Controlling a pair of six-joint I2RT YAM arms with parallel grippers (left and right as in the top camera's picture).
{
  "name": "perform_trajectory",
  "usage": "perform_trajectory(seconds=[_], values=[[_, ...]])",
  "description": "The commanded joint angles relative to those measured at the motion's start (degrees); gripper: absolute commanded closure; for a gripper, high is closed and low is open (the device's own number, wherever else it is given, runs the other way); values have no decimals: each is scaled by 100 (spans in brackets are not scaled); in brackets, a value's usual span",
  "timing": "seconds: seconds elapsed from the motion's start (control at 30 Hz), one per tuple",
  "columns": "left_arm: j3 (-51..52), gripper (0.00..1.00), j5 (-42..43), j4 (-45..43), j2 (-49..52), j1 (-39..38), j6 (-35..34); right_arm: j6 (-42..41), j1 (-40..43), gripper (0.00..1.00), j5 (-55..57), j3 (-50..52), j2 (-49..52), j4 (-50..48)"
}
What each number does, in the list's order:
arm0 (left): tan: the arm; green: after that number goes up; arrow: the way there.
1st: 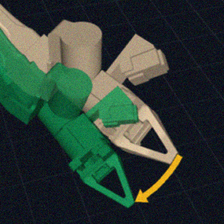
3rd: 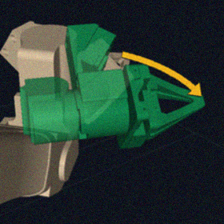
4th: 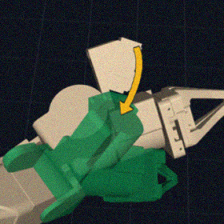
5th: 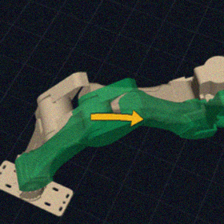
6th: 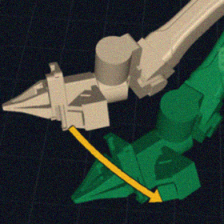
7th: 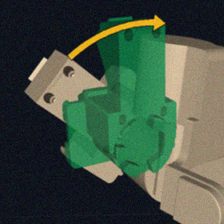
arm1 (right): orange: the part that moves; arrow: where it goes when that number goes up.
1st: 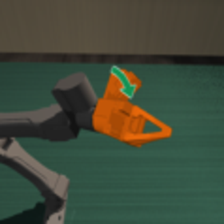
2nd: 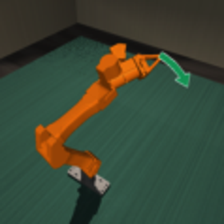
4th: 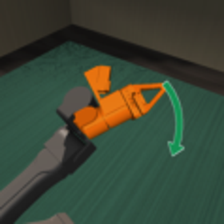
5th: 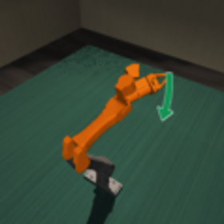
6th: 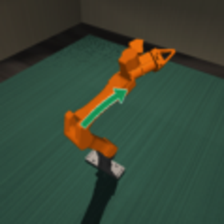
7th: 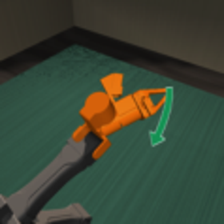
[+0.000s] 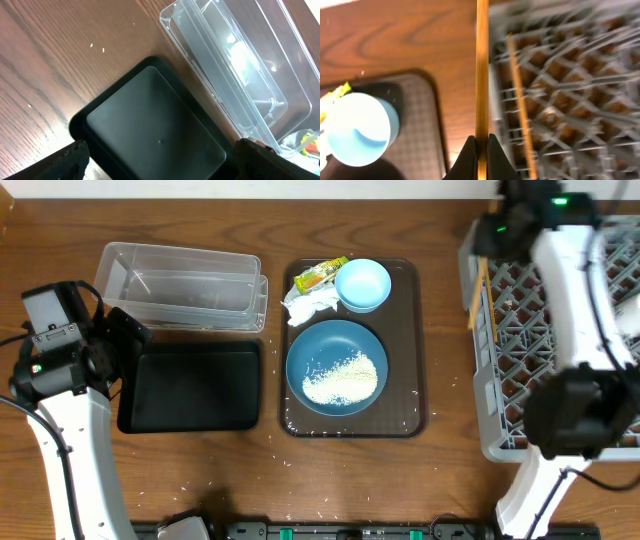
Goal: Sort waste into correct bins and load items into the dishwasher rack
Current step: 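Carry the chopstick right and insert it upright in the rack, then open the right gripper to release the chopstick in the rack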
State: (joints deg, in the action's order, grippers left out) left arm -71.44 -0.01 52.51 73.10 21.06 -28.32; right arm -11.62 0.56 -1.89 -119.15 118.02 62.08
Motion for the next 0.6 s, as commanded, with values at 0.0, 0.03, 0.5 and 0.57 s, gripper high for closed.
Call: perform_trajectory(seconds=[0.0, 0.03, 0.5, 0.57], values=[[-122, 5, -48, 15, 22, 20, -4, 575, 179, 98, 37, 2, 70, 4], [-122, 5, -48, 15, 22, 20, -4, 678, 219, 98, 39, 2, 94, 7], [-122, 5, -48, 15, 22, 20, -4, 807, 358, 90, 518, 9, 588, -116], [-122, 5, -48, 15, 22, 20, -4, 807, 356, 81, 514, 9, 588, -136]])
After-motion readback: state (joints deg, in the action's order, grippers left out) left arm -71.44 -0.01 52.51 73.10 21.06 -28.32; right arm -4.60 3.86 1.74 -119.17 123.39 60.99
